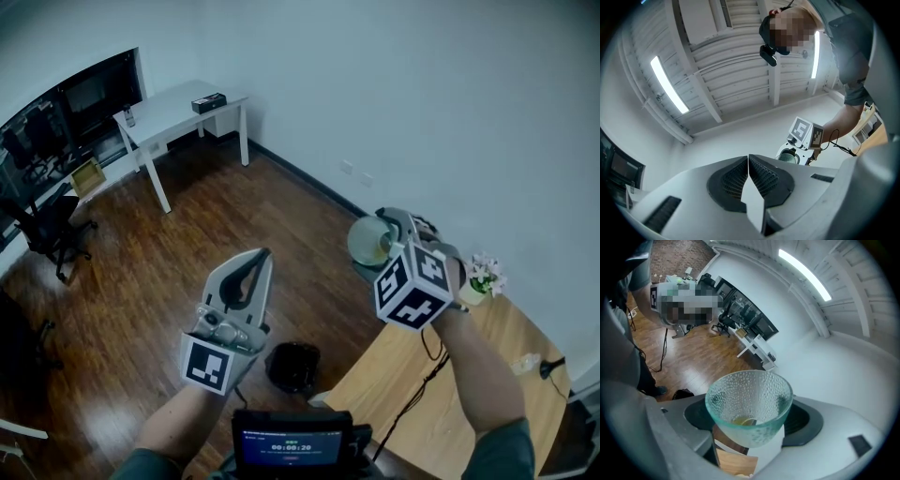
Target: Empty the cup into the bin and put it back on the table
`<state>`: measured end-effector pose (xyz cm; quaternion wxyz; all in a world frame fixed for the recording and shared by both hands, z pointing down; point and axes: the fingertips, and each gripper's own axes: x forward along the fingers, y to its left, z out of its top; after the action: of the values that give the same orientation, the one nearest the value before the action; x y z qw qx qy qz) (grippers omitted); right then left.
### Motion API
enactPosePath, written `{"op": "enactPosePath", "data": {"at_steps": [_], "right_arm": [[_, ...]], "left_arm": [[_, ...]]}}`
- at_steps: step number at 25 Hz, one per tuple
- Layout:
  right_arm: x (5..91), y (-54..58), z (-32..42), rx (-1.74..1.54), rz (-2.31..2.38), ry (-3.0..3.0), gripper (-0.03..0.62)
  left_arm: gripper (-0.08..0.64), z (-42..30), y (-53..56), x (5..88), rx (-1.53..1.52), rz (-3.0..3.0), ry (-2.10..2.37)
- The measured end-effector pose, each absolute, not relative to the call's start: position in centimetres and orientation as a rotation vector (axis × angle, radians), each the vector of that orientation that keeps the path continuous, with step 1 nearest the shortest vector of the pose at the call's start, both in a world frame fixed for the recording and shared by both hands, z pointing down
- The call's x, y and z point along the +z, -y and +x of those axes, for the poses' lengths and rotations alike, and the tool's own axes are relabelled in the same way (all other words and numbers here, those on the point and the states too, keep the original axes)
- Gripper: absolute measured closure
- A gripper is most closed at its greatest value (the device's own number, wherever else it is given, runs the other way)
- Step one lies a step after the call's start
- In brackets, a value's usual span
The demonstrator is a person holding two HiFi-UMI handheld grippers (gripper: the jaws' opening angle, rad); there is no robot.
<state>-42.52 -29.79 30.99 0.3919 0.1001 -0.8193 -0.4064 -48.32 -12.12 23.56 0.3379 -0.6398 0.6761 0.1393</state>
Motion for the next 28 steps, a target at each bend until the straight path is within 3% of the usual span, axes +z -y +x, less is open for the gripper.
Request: {"op": "enactPosePath", "data": {"at_steps": [28], "right_arm": [[29.5, 28.4, -44.2, -1.323, 0.202, 1.912, 0.195]], "left_arm": [[0.56, -53.6, 14.9, 22.3, 0.428, -1.738, -1.88]]}}
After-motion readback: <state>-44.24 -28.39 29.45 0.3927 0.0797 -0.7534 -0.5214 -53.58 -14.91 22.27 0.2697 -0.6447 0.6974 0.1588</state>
